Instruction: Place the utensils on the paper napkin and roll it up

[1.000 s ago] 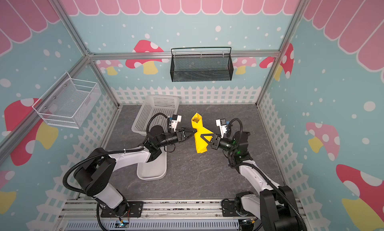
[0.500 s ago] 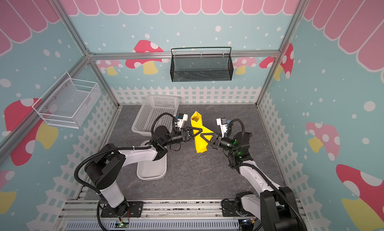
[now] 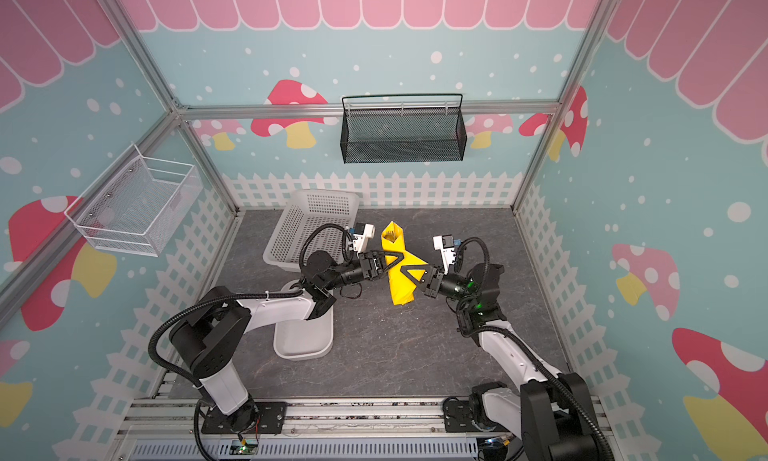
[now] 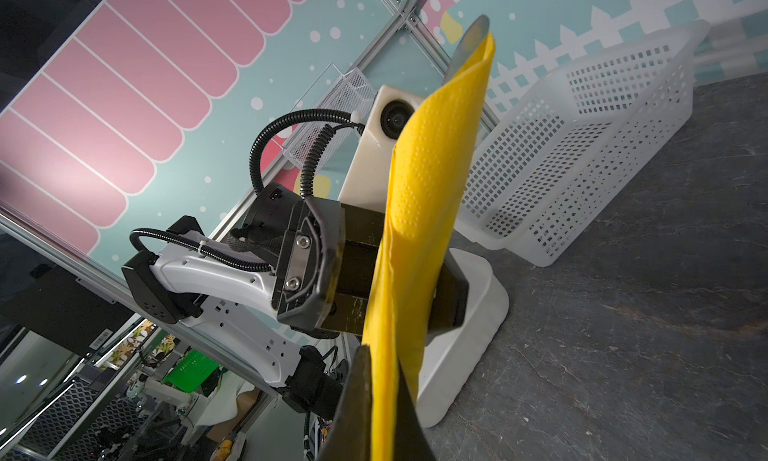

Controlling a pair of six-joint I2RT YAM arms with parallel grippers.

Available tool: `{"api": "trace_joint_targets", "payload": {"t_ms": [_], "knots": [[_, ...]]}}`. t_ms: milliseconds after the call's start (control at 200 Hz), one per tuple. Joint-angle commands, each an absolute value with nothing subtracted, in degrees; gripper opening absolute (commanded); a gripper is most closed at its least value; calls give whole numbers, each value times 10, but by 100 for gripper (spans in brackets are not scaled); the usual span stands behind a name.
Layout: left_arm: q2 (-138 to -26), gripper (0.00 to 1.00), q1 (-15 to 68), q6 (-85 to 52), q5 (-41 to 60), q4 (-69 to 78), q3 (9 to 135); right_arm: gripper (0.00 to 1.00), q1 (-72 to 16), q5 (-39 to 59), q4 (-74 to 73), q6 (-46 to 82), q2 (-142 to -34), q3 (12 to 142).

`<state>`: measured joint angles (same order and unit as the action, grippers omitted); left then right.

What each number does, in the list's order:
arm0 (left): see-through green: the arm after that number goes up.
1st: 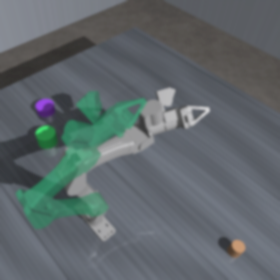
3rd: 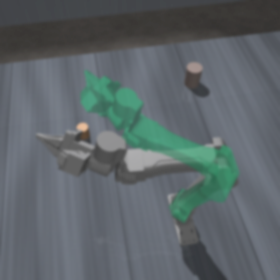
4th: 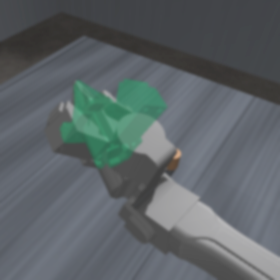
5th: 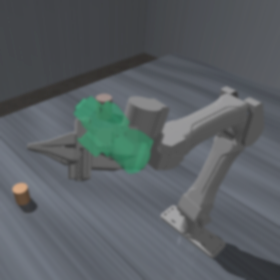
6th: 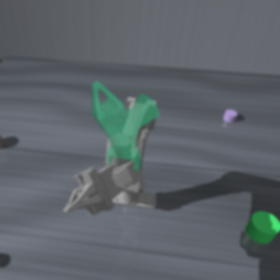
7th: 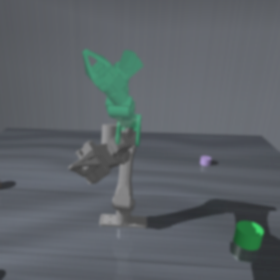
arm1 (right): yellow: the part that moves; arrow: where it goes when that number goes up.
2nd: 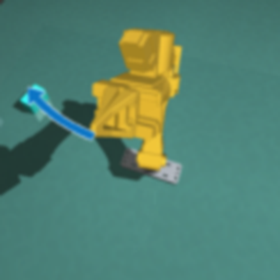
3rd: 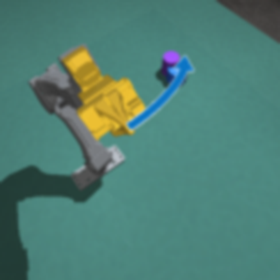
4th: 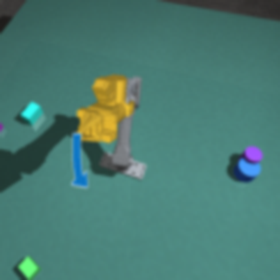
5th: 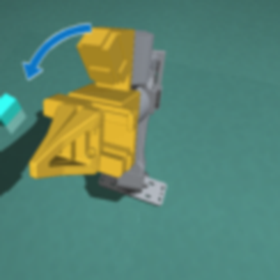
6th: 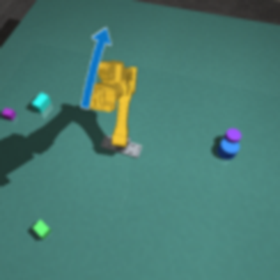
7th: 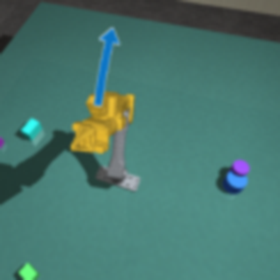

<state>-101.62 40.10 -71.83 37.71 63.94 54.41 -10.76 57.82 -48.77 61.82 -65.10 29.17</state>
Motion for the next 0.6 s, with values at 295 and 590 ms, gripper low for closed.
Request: {"api": "trace_joint_targets", "payload": {"t_ms": [295, 590], "knots": [[-1022, 33, 391, -747, 366, 678, 528, 4, -106, 570, -531, 630, -643, 304], [-1019, 19, 390, -748, 366, 675, 531, 4, -106, 568, -532, 629, -644, 301]]}}
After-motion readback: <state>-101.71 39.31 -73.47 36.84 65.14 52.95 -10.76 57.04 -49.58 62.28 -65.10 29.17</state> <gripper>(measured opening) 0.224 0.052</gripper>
